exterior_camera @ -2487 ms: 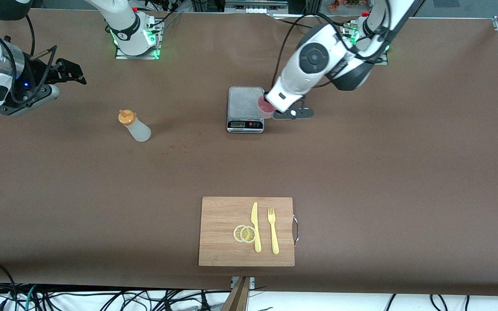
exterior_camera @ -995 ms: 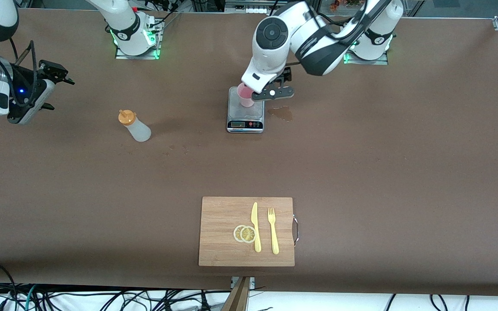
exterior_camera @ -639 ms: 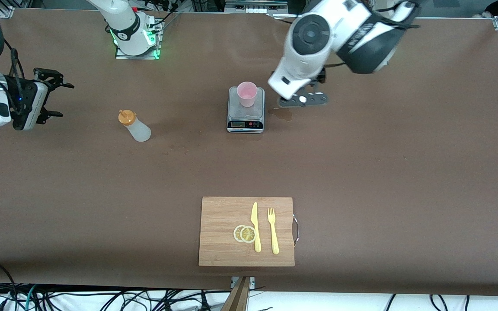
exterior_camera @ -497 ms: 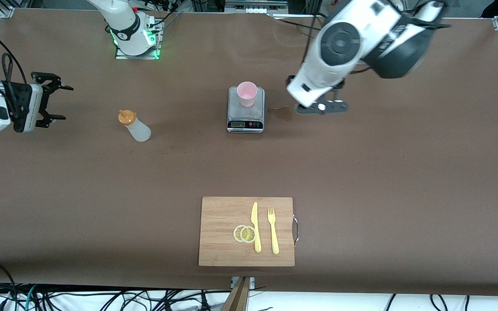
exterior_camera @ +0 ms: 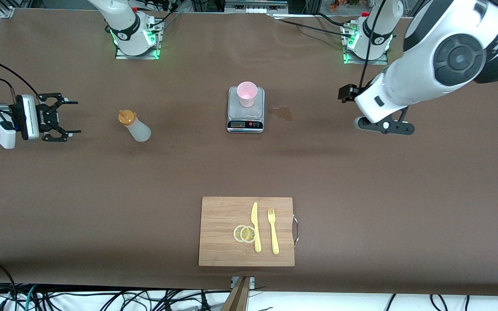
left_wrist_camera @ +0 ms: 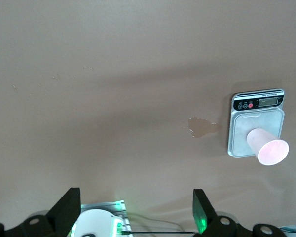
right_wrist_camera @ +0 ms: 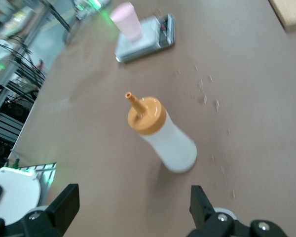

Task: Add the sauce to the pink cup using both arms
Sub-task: 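Release the cup on the scale while the right gripper reaches the bottle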

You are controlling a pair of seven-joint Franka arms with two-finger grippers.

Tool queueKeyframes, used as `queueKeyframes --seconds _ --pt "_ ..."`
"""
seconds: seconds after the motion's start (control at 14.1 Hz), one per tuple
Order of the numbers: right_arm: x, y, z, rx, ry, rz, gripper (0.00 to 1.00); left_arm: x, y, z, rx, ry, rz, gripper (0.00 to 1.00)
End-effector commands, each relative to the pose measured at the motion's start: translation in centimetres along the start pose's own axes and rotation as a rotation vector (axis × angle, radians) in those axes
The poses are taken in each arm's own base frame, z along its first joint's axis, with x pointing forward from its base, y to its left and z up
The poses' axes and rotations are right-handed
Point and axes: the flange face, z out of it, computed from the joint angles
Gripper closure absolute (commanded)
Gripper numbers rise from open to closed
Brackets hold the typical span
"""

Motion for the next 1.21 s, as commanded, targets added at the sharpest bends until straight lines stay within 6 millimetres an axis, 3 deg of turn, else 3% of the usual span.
queueKeyframes --seconds 0.0,0.14,0.28,0.64,0.78,0.99,1.14 --pt "-3.9 1.5 2.7 0.017 0.160 -0.141 0.00 -2.5 -3.4 -2.6 0.071 0.050 0.085 0.00" --pt "-5.7 2.6 4.8 0.003 0.255 -0.222 0.00 -2.6 -7.8 -3.2 0.076 0.062 0.104 0.00" --pt "-6.9 3.3 6.8 0.005 0.315 -0.295 0.00 -2.4 -10.6 -3.7 0.080 0.098 0.068 0.00" --pt "-8.4 4.7 11.7 0.010 0.442 -0.461 0.00 -6.1 -10.2 -4.9 0.108 0.257 0.060 0.00" --pt "-9.0 5.1 13.6 0.020 0.472 -0.491 0.00 -6.1 -10.1 -4.8 0.108 0.254 0.058 0.00" --pt "-9.7 6.0 16.6 0.011 0.531 -0.515 0.00 -6.0 -12.0 -4.9 0.081 0.257 0.029 0.00" --pt "-9.2 6.5 18.0 0.015 0.556 -0.527 0.00 -5.9 -12.4 -5.0 0.079 0.263 0.020 0.00"
